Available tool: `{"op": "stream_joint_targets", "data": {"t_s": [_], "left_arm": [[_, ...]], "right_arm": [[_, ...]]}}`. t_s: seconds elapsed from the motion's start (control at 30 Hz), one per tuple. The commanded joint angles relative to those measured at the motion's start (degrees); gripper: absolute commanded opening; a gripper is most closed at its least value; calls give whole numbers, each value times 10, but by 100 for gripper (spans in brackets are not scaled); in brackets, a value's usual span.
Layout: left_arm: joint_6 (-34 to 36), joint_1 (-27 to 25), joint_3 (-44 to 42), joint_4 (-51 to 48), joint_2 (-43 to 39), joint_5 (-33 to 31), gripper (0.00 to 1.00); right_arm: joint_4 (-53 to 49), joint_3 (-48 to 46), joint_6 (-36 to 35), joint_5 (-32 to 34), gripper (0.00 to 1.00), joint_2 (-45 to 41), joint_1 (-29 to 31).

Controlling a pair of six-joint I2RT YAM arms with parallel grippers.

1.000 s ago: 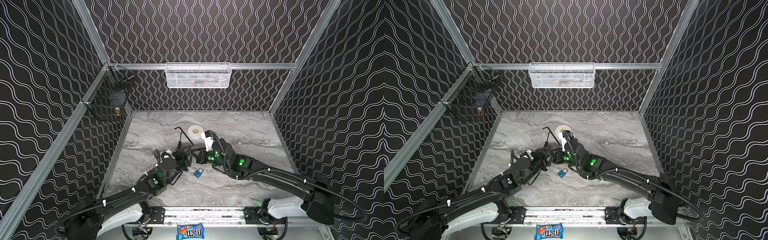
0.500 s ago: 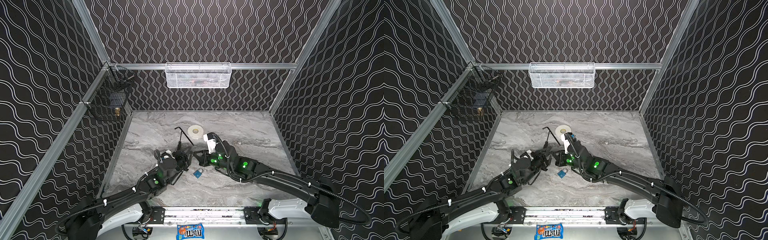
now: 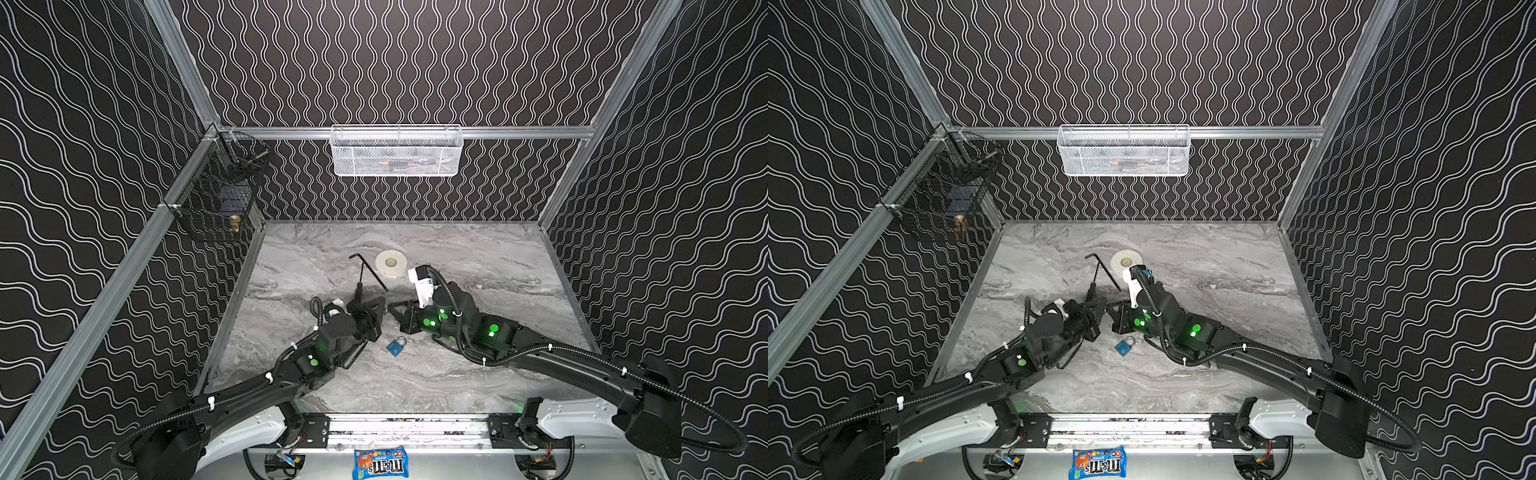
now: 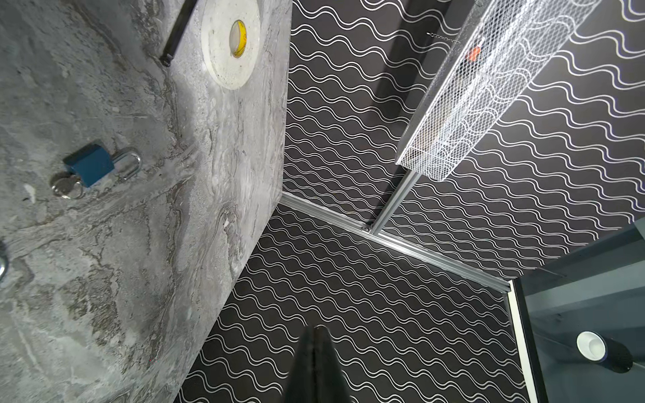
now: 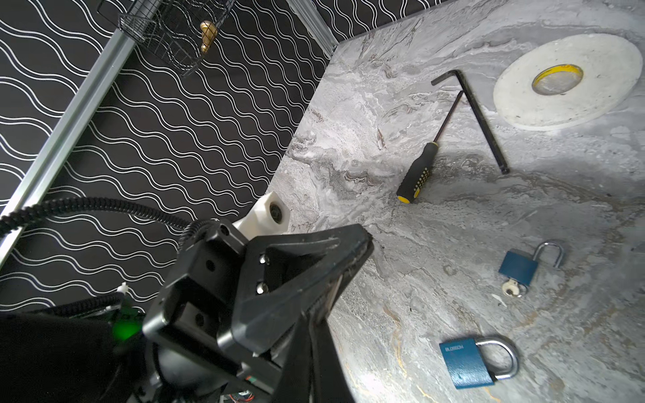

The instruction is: Unlock with the key

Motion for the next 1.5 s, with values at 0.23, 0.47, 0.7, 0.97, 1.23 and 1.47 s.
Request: {"op": "stream_joint_targets", "data": {"t_s": [0.23, 0.47, 0.7, 0.97, 1.23, 1.47], "left_arm": [[308, 18, 73, -88, -43, -12, 0], [619, 19, 147, -121, -42, 35, 0], [734, 19, 141, 17, -21, 103, 0], [753, 18, 148, 22, -20, 122, 0], [750, 19, 150, 42, -9, 121, 0], [741, 19, 142, 64, -6, 120, 0]], "right_arm": [[-63, -5, -8, -25, 50, -49, -35], [15, -62, -2, -199, 59, -89, -102], [175, -85, 62, -348, 59, -54, -149], [297, -95, 99, -386, 56, -31, -158], [379, -113, 118, -398, 49, -40, -158], [394, -86, 121, -409, 37, -5, -158]]}}
